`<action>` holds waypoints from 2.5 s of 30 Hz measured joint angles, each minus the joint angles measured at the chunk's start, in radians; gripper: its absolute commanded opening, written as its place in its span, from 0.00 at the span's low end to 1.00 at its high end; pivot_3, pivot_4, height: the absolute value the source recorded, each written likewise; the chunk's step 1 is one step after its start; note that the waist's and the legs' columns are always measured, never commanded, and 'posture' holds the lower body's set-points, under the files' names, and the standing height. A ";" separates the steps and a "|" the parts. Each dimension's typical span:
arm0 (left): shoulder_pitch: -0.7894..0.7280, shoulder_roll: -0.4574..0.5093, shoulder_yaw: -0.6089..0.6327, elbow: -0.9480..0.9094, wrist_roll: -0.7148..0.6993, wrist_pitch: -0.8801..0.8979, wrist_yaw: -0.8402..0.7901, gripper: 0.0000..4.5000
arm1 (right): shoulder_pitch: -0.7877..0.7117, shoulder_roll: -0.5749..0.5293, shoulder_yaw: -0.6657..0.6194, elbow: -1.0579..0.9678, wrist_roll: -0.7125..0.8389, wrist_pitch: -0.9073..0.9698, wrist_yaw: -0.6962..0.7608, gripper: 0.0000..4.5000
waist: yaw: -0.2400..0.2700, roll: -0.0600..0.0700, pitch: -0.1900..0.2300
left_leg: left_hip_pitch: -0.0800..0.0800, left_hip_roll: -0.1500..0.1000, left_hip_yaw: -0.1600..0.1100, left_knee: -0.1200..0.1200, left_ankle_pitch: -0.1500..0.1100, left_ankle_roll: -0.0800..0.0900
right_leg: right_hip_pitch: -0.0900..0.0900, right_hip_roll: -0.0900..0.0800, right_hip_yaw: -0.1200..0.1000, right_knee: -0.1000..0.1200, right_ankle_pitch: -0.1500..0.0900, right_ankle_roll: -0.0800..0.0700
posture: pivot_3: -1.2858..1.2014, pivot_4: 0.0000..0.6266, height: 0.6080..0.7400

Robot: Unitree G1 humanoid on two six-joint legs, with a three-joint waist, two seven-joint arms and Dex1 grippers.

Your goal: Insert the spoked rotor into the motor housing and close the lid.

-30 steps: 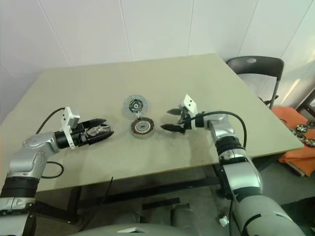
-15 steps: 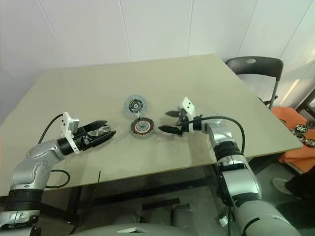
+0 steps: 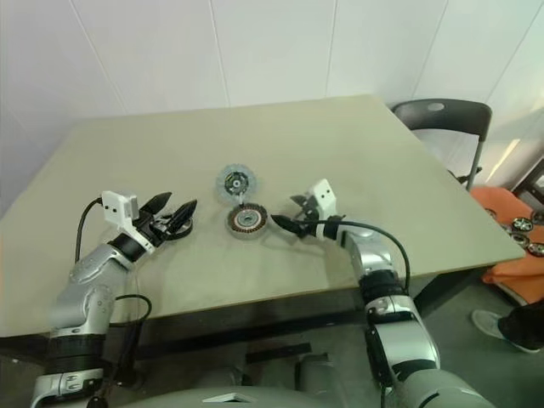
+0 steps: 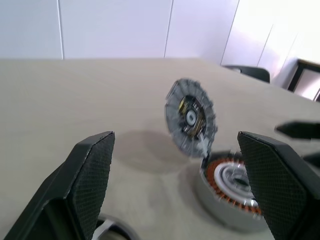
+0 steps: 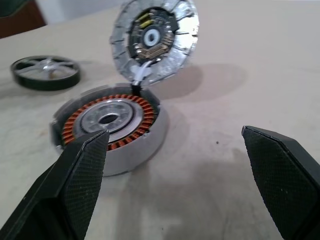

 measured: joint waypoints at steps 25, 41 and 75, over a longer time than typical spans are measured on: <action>0.015 -0.128 0.013 0.021 0.090 -0.138 0.279 0.93 | 0.019 0.106 -0.064 -0.119 -0.002 0.023 -0.412 0.99 | -0.001 -0.001 0.000 | 0.002 0.001 0.000 0.000 0.000 0.000 | 0.003 0.004 0.000 -0.001 0.000 0.000 | 0.52 0.00 1.00; 0.015 -0.144 0.011 -0.032 0.086 -0.139 0.296 0.93 | 0.031 0.105 -0.039 -0.119 -0.002 0.021 -0.405 0.99 | -0.001 -0.001 0.000 | 0.002 0.002 0.000 0.000 0.000 0.000 | 0.003 0.006 0.000 -0.002 0.000 0.000 | 0.52 0.00 1.00; 0.000 -0.128 0.046 -0.048 0.050 -0.161 0.309 0.93 | -0.027 0.147 -0.020 0.000 -0.008 -0.078 -0.393 0.99 | -0.003 -0.001 0.000 | 0.001 0.003 0.000 0.000 0.000 0.000 | 0.003 0.007 0.000 -0.003 0.000 0.000 | 0.52 0.00 1.00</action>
